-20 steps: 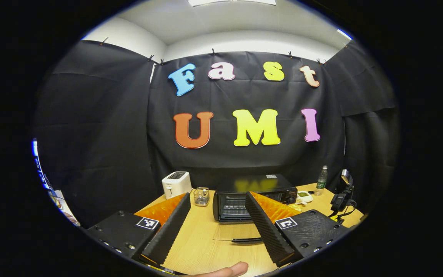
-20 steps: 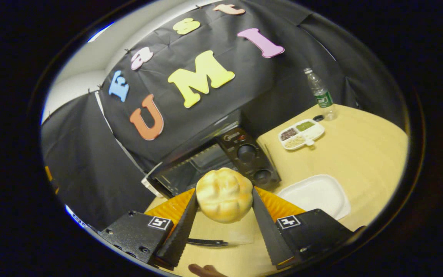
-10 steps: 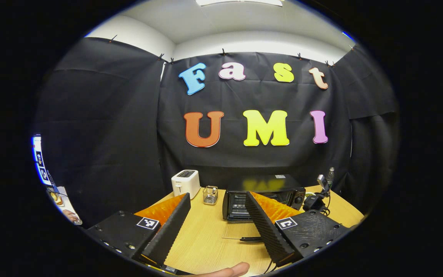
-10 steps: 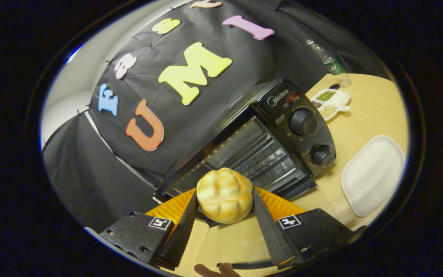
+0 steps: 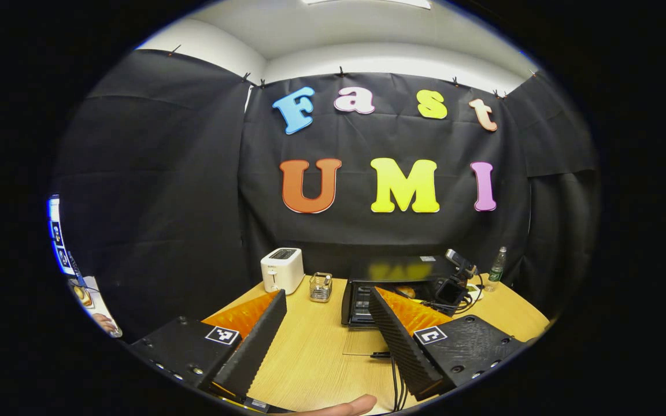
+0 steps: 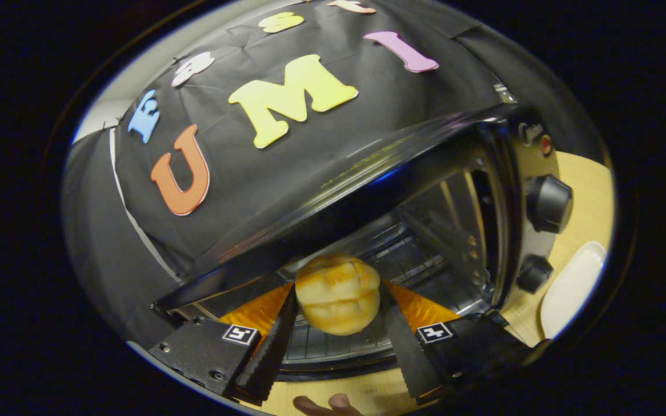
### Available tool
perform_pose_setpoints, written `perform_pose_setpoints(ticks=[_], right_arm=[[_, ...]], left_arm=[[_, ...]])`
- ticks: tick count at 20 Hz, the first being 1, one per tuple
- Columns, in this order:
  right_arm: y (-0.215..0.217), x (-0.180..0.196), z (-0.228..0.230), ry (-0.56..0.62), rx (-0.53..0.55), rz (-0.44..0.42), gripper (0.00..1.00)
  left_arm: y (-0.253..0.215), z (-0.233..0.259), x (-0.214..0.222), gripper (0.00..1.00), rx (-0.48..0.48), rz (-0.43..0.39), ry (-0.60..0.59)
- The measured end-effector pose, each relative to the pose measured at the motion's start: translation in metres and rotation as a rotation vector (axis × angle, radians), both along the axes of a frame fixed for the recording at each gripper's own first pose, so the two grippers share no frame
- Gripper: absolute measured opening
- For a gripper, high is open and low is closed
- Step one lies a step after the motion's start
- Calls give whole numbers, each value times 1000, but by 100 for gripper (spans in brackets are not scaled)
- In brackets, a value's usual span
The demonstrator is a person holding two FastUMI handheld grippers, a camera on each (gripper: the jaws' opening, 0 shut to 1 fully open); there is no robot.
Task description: Open the electric oven with the left hand, put the food in, and close the electric oven.
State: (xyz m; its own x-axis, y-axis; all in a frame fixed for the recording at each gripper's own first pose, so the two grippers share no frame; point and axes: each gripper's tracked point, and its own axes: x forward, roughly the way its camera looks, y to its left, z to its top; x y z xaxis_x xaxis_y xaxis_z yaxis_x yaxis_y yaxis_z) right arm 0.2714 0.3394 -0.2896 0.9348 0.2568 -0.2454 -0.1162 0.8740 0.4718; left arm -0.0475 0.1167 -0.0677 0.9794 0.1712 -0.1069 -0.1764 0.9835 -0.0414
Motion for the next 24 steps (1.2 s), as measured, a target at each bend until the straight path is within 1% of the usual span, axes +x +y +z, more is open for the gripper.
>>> perform_pose_setpoints(ticks=[1, 2, 3, 4, 5, 6, 7, 8, 9, 10, 11, 12, 14, 15, 16, 17, 18, 19, 20, 21, 22, 23, 24], right_arm=[[-1, 2, -1, -13, -13, 7, 81], [2, 3, -4, -7, -20, 17, 86], [3, 3, -7, 3, -35, 31, 89], [2, 2, -5, -7, -48, 34, 84], [4, -1, 0, -28, -57, 49, 98], [6, -5, 3, -44, -70, 58, 98], [5, -11, 5, -58, -87, 74, 94], [6, -17, 6, -65, -101, 84, 98], [4, -24, 7, -70, -102, 94, 94], [0, -31, 8, -72, -101, 99, 98], [-3, -39, 10, -73, -99, 106, 94], [-4, -49, 15, -77, -102, 122, 94], [-12, -67, 28, -102, -108, 136, 94], [-18, -76, 37, -114, -102, 143, 97], [-22, -86, 46, -125, -94, 154, 97], [-30, -95, 55, -135, -100, 156, 94], [-39, -107, 66, -154, -103, 163, 97], [-43, -115, 76, -169, -106, 184, 98], [-48, -128, 84, -183, -109, 201, 94], [-58, -138, 92, -193, -115, 209, 94], [-70, -147, 99, -200, -122, 206, 100], [-81, -156, 110, -222, -122, 206, 93], [-93, -163, 122, -246, -123, 188, 100]], left_arm=[[1, -4, 2, 94, -6, -3, 4], [2, -7, 4, 94, -11, -5, 10], [3, -9, 6, 94, -15, -4, 19], [4, -12, 7, 94, -19, -4, 23], [4, -13, 10, 94, -24, -5, 25], [3, -15, 11, 94, -30, -7, 32], [2, -18, 12, 94, -35, -10, 36], [-1, -19, 13, 94, -36, -14, 40], [-1, -21, 14, 94, -34, -16, 41], [-3, -24, 16, 94, -31, -22, 45], [-8, -27, 18, 94, -30, -41, 49], [-13, -31, 20, 94, -29, -59, 55], [-16, -43, 26, 94, -40, -79, 79], [-19, -50, 28, 94, -48, -86, 99], [-20, -56, 29, 94, -55, -94, 111], [-22, -61, 32, 94, -62, -101, 120], [-23, -67, 34, 94, -69, -103, 131], [-25, -73, 37, 94, -78, -108, 144], [-30, -81, 40, 94, -86, -122, 157], [-36, -89, 42, 94, -89, -140, 165], [-42, -98, 44, 94, -88, -161, 179], [-46, -107, 45, 94, -88, -171, 196], [-49, -115, 48, 94, -85, -178, 208]])
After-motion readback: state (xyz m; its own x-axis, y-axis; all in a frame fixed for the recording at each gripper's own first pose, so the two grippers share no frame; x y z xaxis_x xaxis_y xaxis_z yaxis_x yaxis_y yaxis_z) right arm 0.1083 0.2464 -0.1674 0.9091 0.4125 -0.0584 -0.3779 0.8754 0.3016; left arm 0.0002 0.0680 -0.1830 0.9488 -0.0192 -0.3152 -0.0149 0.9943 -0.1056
